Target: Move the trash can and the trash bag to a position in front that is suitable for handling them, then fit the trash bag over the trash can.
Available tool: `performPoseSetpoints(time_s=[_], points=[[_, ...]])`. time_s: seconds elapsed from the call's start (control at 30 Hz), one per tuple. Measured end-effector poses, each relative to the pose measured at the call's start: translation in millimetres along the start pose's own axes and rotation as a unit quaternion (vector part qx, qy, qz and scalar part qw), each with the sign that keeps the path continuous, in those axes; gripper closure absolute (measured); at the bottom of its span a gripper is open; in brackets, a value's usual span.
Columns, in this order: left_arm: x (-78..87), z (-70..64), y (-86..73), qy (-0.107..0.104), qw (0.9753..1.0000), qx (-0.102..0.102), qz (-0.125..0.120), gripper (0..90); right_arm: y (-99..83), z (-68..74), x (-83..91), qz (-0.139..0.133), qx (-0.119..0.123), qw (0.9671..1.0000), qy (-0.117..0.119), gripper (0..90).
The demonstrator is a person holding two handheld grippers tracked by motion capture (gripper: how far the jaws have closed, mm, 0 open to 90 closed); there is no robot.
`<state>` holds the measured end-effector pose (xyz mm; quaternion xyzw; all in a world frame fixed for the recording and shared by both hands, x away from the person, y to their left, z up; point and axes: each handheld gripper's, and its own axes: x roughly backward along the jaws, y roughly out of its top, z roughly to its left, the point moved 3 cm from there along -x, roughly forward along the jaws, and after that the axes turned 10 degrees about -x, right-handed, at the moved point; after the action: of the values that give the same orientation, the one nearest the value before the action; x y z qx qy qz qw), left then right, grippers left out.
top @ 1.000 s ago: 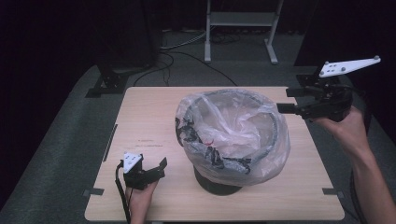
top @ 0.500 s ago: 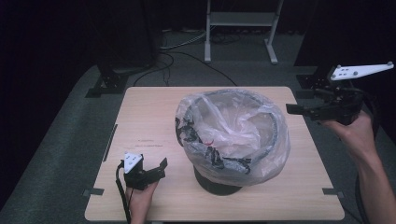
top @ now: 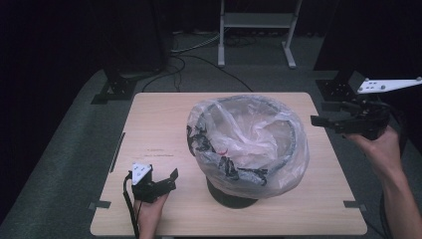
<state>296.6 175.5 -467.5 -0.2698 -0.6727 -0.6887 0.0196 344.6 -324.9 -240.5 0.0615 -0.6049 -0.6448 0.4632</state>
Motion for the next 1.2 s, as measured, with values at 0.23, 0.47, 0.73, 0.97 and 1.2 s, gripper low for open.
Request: performPoseSetpoints(time_s=[0.23,0.47,0.73,0.97,1.2], points=[[-0.4,-0.7,-0.3,-0.001,1.0,0.0,0.001,3.0,-7.4,-8.4,2.7,-0.003,-0.01,0.9999,-0.003,25.9],[-1.1,-1.3,-0.4,-0.001,1.0,-0.001,0.001,3.0,-13.3,-13.2,2.6,0.0,-0.015,0.9999,-0.007,25.9],[-6.6,-3.6,0.4,-0.009,0.9999,-0.014,0.004,3.0,-21.7,-16.2,3.0,0.004,-0.022,0.9996,-0.016,25.9],[-5.3,-5.0,0.4,-0.01,0.9998,-0.017,0.003,2.9,-32.9,-22.5,2.5,0.002,-0.033,0.9992,-0.02,25.9],[-4.8,-6.8,1.4,-0.01,0.9998,-0.017,0.001,2.9,-46.2,-28.0,-0.3,0.002,-0.041,0.9989,-0.023,25.8]])
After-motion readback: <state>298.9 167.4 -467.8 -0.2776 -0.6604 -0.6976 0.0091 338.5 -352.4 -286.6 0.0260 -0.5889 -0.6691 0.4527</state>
